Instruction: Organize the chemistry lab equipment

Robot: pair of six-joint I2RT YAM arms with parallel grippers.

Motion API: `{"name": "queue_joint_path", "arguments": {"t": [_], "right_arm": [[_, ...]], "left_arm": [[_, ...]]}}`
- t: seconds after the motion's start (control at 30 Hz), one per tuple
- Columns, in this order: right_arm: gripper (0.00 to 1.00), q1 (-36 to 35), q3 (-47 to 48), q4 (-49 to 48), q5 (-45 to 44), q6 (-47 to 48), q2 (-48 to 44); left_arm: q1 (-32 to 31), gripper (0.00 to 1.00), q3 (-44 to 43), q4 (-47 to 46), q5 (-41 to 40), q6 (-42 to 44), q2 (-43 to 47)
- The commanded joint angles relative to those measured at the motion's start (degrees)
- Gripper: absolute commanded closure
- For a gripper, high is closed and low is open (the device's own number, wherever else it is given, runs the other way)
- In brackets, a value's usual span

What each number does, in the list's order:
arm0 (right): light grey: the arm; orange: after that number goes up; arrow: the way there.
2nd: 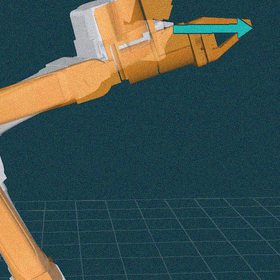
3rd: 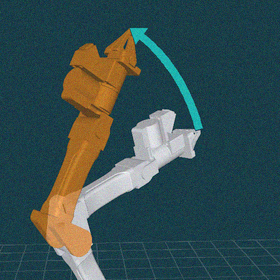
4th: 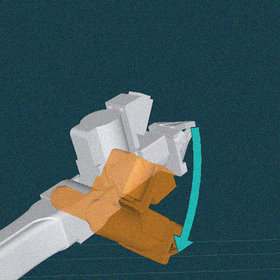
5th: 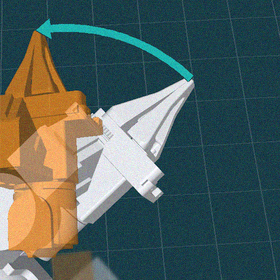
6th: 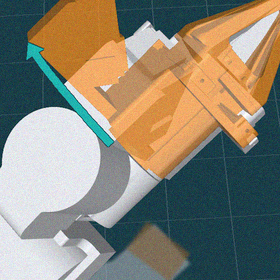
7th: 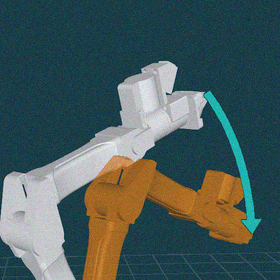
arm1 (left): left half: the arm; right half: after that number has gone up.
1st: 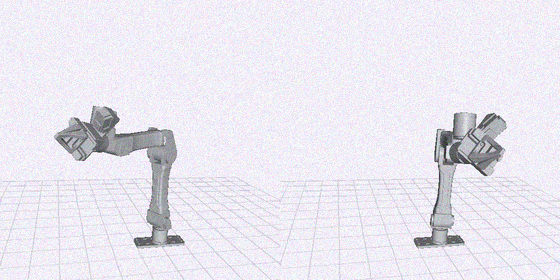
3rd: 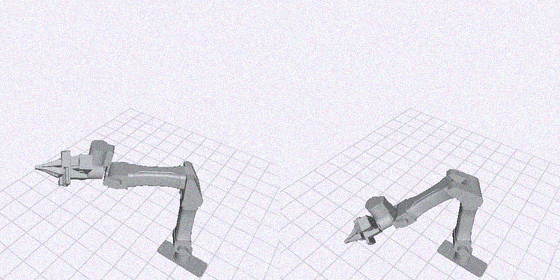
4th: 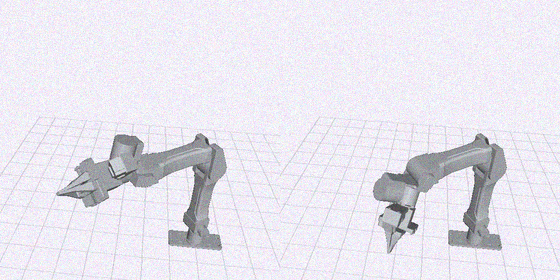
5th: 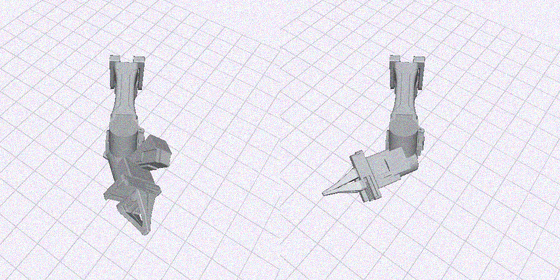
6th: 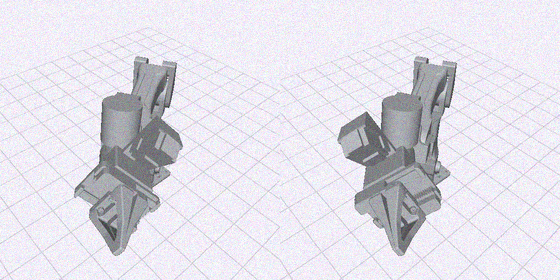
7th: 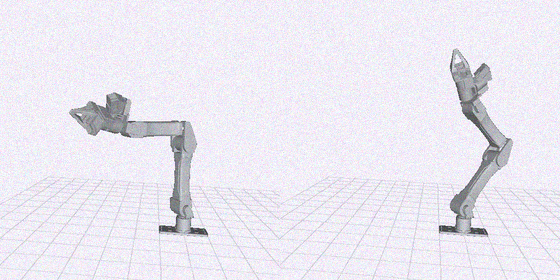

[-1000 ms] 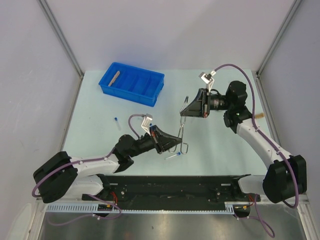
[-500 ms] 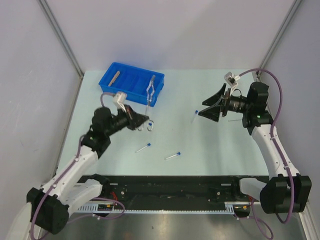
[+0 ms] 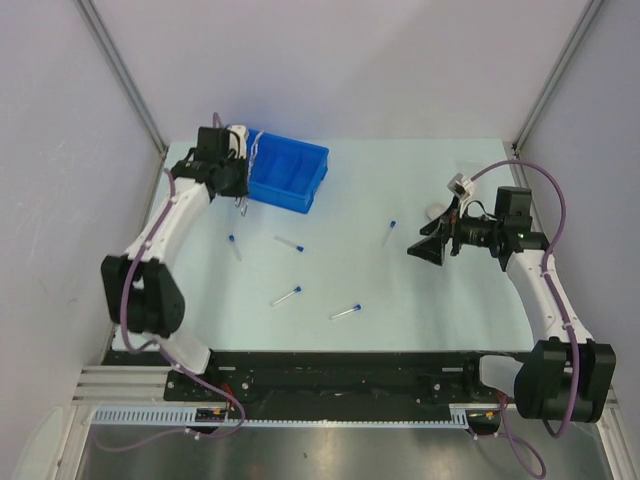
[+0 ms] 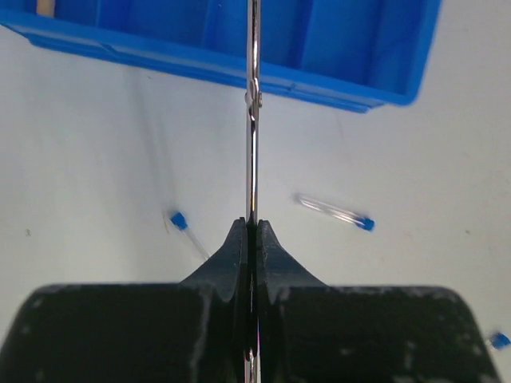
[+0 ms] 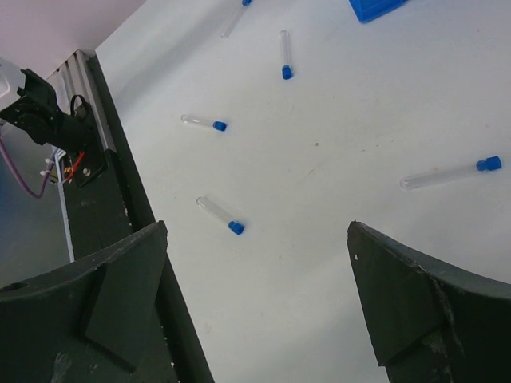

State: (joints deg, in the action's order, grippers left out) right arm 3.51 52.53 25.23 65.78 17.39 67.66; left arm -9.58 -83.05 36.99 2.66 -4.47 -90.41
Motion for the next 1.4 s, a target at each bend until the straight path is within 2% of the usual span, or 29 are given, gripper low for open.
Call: {"name": "queue_joint_path", "arguments": {"t": [0.0,0.07,0.17,0.37,0.7,1.17,1.27,1.37], "right_arm": [[0.0,1.8,-0.2,1.3,0.4,3.8,-3.0],[0.0,2.4,-0.3,1.6,0.5,4.1,-3.1],[0.0,2.6,-0.4,1.7,0.3,4.3,-3.1],[0.0,2.9,-0.4,2.1,0.3,4.7,-3.1],[0.0,3.5,-0.4,2.1,0.7,4.7,-2.9],[0.0,5.2,-0.3,2.3,1.6,4.6,-2.2],[0.0,5.4,-0.3,2.3,1.6,4.6,-2.0],[0.0,5.5,-0.4,2.4,1.6,4.6,-2.0]], "left_arm": [[0.6,1.0,-17.4,6.2,-4.8,7.9,-12.7],[1.1,1.0,-22.7,8.3,-5.8,8.4,-16.7],[1.9,1.0,-35.2,11.5,-6.1,9.0,-24.0],[2.2,1.0,-46.7,16.0,-6.4,10.3,-34.1],[3.3,0.99,-46.3,15.1,-6.4,9.8,-37.8],[4.2,0.93,-46.8,14.4,-5.8,8.9,-40.9],[4.4,0.9,-47.0,14.4,-5.5,8.5,-40.5],[4.6,0.82,-47.1,14.3,-5.6,8.0,-39.7]]}}
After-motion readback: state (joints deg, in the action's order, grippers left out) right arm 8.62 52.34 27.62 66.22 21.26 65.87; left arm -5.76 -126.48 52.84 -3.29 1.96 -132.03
